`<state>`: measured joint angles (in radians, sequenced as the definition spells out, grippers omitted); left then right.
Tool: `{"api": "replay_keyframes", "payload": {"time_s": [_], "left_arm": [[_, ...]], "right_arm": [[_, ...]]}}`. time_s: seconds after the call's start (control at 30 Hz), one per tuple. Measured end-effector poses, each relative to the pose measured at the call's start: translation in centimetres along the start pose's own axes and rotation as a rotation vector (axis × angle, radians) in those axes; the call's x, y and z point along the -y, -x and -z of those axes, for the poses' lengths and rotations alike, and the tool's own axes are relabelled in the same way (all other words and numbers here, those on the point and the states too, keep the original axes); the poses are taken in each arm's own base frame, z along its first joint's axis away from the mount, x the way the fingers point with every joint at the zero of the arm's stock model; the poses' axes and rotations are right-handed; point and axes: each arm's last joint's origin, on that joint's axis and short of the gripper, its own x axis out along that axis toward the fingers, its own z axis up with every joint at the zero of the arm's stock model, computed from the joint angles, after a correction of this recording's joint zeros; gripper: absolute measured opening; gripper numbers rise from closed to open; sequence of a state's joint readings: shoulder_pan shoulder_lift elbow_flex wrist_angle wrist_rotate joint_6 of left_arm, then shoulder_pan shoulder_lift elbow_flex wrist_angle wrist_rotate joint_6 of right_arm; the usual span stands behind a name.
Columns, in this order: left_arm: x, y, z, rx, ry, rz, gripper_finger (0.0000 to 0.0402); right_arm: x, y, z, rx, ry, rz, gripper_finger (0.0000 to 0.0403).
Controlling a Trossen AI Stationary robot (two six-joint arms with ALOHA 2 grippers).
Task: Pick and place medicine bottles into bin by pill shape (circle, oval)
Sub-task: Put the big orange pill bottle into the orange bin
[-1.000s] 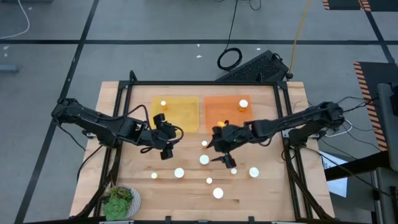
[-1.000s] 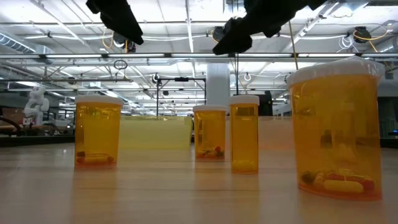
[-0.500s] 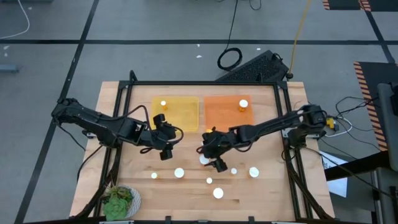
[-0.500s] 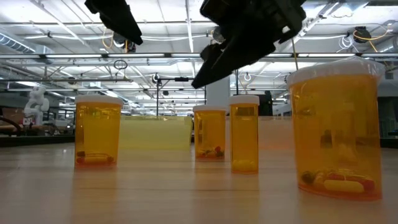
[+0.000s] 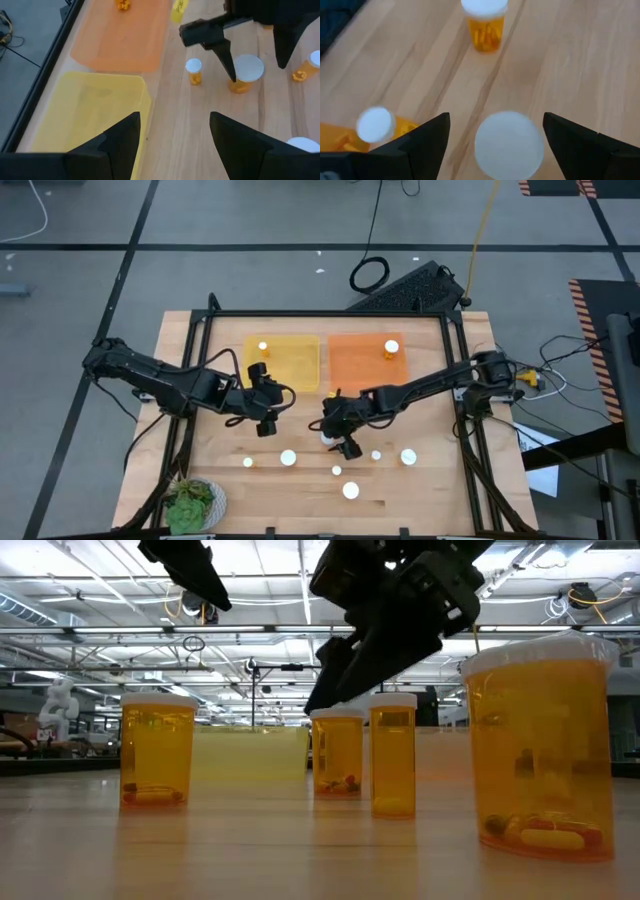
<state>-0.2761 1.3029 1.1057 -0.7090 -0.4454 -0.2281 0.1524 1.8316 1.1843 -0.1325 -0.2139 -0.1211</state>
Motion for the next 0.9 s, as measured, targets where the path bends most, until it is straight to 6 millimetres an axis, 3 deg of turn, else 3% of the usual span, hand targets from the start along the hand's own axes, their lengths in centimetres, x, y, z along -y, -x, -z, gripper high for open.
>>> {"api": "replay_keyframes", "payload": {"time_s": [0.47,0.9], "left_arm": [[-0.17,-0.08,-0.03,-0.002,-0.002,-0.005,0.0243],[-0.17,-0.08,-0.03,-0.002,-0.003,-0.005,0.0243]], "right_arm": [[0.67,-0.86,0.73,-0.032,0.034,0.005,0.0311],[0.89,-0.67,0.80,-0.040,0.041,0.007,0.0228]]}}
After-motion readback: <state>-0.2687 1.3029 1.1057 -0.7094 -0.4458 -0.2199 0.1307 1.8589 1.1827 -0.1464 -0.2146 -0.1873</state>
